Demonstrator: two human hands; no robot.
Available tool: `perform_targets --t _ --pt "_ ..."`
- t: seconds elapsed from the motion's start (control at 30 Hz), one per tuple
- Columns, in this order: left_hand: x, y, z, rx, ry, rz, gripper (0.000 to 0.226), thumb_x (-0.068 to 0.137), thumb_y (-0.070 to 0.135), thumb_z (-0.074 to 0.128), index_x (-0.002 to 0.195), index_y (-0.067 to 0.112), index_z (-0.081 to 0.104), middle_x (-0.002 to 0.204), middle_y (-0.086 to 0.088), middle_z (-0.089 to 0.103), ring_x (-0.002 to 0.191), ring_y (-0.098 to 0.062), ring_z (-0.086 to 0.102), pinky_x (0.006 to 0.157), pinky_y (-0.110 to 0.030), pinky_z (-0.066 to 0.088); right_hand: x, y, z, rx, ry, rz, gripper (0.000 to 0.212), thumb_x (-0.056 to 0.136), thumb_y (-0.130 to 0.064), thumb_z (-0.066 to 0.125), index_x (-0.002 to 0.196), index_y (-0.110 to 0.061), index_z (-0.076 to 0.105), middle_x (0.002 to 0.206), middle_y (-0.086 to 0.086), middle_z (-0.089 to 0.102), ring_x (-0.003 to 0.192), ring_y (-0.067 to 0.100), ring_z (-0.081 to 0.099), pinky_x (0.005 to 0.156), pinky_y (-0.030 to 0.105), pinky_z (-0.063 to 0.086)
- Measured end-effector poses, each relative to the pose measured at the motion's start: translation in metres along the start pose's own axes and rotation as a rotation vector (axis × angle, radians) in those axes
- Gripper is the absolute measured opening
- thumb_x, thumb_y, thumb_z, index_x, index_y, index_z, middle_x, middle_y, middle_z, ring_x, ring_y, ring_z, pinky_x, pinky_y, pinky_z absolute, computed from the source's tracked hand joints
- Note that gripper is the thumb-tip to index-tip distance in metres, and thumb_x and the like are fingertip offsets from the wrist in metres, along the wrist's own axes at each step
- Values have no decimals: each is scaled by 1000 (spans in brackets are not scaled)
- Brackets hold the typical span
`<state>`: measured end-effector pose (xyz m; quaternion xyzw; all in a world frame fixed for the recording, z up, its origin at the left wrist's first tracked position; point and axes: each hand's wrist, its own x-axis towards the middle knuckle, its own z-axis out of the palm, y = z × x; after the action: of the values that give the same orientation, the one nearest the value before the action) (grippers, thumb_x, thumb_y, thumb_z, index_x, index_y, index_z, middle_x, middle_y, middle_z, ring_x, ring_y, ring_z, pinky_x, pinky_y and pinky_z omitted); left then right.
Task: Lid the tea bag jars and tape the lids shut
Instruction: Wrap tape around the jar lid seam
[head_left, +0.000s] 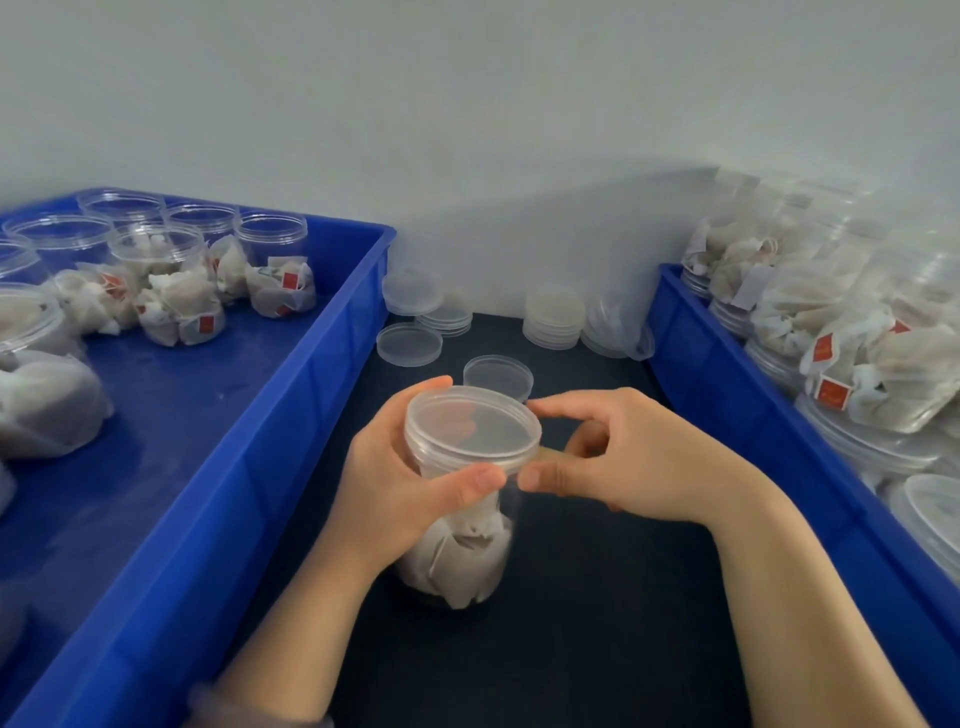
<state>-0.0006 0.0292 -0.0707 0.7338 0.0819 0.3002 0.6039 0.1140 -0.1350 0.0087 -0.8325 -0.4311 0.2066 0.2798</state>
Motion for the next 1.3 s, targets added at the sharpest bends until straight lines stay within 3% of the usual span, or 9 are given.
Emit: perform_targets --t 0.13,0.3,0.4,0.5,0.63,0.87,1.07,1.13,1.3 --pt "-1 0 3 -115 -144 -38 103 43 69 80 126 15 52 116 1 68 109 -13 63 87 -20 49 -1 0 4 32 -71 -114 57 56 -77 66 110 -65 54 108 -3 67 94 22 60 88 45 51" --pt "-2 0 4 -136 -142 -38 116 39 72 79 133 16 44 120 2 65 114 -10 60 90 -19 47 3 1 11 253 -87 -63 54 61 -49 84 110 -51 61 94 -1 68 64 3 55 50 20 45" --pt "-4 2 7 -53 -85 -13 117 38 63 84 138 23 37 117 8 63 112 -4 59 87 -13 46 4 7 10 260 -92 -76 58 54 -54 82 106 -59 59 94 -2 68 64 2 56 49 19 45" --pt "-4 -2 8 -15 28 19 96 46 46 85 130 31 42 115 11 62 111 -2 59 85 -14 47 5 10 6 205 -95 -75 56 50 -67 77 100 -70 53 95 -6 68 71 8 63 56 27 55" --pt "-1 -9 3 -71 103 -18 83 44 43 85 120 33 51 112 19 65 109 -1 60 84 -15 49 5 8 2 206 -25 -74 35 56 -64 67 89 -70 58 77 -7 70 50 4 55 48 15 46" --pt "3 -12 -4 -188 14 -50 92 45 53 87 123 19 54 116 0 68 112 -14 62 87 -24 50 8 2 14 238 36 -124 32 54 -55 69 83 -68 62 70 -4 66 46 -1 48 45 12 41" --pt "5 -8 2 -31 21 -63 87 48 60 78 124 33 47 115 15 63 109 4 58 84 -11 46 17 4 24 95 107 -136 47 67 -71 57 112 -57 60 83 -30 65 71 -6 58 67 19 44" --pt "5 -8 2 -22 56 -47 79 48 56 79 119 34 52 110 19 66 104 4 60 79 -10 47 15 5 22 77 57 -150 44 73 -65 60 116 -59 57 100 -25 67 87 -2 63 78 26 50" --pt "5 -8 2 -111 87 -8 67 50 45 79 111 26 59 102 16 70 99 0 65 76 -11 49 3 9 7 231 -51 -95 45 82 -34 69 98 -74 54 80 5 68 53 8 51 51 19 47"
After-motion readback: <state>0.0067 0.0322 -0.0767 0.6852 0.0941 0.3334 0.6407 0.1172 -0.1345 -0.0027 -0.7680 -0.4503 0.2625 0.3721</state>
